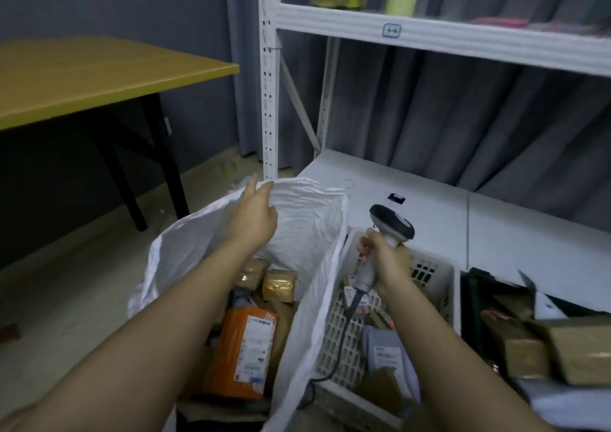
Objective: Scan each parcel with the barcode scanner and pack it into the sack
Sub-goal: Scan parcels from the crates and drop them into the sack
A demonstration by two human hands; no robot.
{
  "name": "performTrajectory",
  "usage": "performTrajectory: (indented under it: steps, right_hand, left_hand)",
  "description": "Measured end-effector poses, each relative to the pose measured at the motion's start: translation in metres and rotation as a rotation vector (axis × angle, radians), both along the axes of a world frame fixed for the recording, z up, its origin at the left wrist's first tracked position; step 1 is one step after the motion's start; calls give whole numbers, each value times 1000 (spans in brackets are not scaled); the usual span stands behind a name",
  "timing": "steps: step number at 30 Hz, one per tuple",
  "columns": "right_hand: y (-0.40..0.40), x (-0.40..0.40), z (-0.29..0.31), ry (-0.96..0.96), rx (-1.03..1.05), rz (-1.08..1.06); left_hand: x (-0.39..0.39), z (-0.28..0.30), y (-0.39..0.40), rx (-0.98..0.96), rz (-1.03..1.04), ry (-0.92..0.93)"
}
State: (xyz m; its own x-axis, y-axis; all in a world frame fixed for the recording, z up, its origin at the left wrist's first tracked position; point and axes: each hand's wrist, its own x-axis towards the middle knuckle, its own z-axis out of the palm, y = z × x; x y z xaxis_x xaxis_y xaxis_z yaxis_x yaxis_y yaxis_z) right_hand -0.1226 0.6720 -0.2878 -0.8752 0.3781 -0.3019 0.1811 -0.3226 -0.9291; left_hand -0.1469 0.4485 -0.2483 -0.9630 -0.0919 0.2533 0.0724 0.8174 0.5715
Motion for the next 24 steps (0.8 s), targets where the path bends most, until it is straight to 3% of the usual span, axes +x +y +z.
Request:
performTrajectory:
  steps: [9,17,24]
  right_hand:
    - [60,84,41,184,2,19]
    - [134,142,7,91,104,-28]
    - [159,156,-52,-60,205,6]
  left_hand:
    - [72,9,98,106,-370,-78]
    - [91,2,174,121,-472,-207]
    - [82,-73,234,138,-480,-438]
